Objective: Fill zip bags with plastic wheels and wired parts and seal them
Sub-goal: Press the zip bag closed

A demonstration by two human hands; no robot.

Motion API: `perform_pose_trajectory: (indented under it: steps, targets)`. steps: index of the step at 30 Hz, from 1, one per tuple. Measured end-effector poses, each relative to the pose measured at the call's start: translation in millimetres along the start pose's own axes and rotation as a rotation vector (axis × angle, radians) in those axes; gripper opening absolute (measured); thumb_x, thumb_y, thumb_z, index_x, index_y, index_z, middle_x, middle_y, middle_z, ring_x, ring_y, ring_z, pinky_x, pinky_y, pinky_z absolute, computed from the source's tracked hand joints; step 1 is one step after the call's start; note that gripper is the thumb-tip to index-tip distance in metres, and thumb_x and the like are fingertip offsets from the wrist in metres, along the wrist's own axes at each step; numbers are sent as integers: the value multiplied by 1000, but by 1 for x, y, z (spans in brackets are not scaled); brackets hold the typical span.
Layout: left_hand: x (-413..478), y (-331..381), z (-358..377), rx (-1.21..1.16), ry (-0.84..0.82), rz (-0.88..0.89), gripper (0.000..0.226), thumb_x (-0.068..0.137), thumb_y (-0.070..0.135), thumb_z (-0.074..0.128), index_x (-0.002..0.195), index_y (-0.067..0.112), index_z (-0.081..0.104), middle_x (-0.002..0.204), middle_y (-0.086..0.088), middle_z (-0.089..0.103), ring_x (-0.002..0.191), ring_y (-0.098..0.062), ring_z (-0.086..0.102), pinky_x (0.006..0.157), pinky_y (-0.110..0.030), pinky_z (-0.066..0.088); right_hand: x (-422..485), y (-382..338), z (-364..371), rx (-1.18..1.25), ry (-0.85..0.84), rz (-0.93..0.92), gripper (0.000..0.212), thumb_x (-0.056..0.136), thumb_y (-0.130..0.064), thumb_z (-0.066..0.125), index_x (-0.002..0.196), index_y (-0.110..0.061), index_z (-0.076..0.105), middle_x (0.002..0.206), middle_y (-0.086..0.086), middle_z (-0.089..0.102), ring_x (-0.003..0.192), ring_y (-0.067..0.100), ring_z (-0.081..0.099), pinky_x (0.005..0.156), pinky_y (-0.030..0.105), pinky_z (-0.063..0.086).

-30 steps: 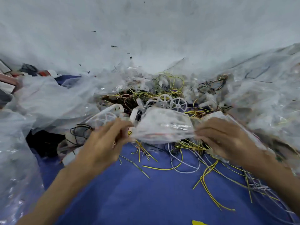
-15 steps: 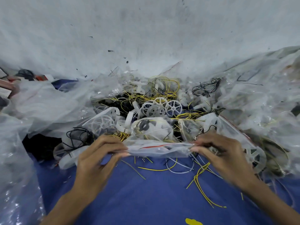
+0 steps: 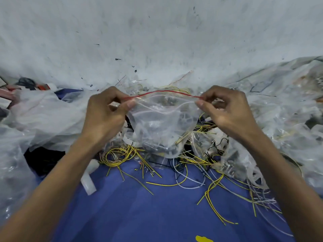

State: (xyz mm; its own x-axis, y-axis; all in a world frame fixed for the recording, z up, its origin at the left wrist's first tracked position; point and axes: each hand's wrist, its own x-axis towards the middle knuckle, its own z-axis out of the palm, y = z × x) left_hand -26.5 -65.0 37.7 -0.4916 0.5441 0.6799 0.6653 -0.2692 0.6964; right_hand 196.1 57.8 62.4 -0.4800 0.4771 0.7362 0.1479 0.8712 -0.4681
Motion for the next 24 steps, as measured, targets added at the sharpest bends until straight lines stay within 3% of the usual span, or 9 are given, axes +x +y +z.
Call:
perform_pose_trajectory:
  steps: [2, 8, 12, 14, 17, 20, 24]
  targets:
    - [14, 4, -1, 46, -107, -23, 18, 83, 22, 70, 73, 35, 63, 76, 15, 64, 63, 10, 57, 58, -9, 44, 11, 3, -1, 31, -72, 99, 15, 80, -22, 71, 72, -33, 64, 68, -12, 66, 63, 7, 64, 68, 37, 58]
    - [28, 10, -5, 86, -268, 3, 11, 81, 20, 71, 75, 28, 67, 74, 9, 65, 65, 8, 55, 61, -5, 42, 14, 18, 1, 97, -145, 178, 10, 73, -27, 76, 73, -35, 69, 72, -14, 70, 69, 9, 67, 76, 42, 57]
    - [22, 12, -5, 91, -301, 16, 7, 76, 25, 75, 75, 28, 69, 75, 9, 67, 62, 7, 58, 59, -7, 44, 13, 20, 7, 96, -156, 160, 20, 75, -21, 75, 68, -38, 68, 68, -13, 70, 67, 4, 66, 75, 39, 58]
    - [21, 13, -6, 123, -291, 39, 14, 75, 22, 75, 71, 32, 66, 73, 9, 66, 58, 4, 56, 57, -9, 44, 14, 18, 10, 43, -142, 115, 24, 77, -18, 74, 67, -37, 65, 65, -15, 67, 63, 2, 62, 68, 27, 56]
    - [21, 18, -8, 252, -206, 138, 28, 78, 15, 73, 67, 37, 58, 67, 16, 62, 60, 3, 54, 58, -9, 41, 15, 9, 7, -2, -88, 34, 24, 77, -12, 72, 65, -30, 62, 60, -15, 61, 53, -1, 52, 52, 12, 41]
    - [23, 26, -10, 264, -165, 220, 36, 81, 9, 70, 69, 39, 54, 65, 31, 60, 64, 13, 53, 59, -3, 37, 16, -2, -2, 4, -30, -2, 11, 78, -12, 70, 72, -20, 66, 62, -10, 63, 55, 1, 54, 52, 18, 43]
    - [24, 28, -13, 280, -246, 219, 28, 80, 13, 72, 69, 36, 59, 71, 14, 63, 67, 7, 54, 64, -16, 42, 14, -8, -7, -27, -198, 76, 3, 79, -22, 72, 82, -23, 72, 73, -5, 70, 67, 9, 62, 62, 21, 47]
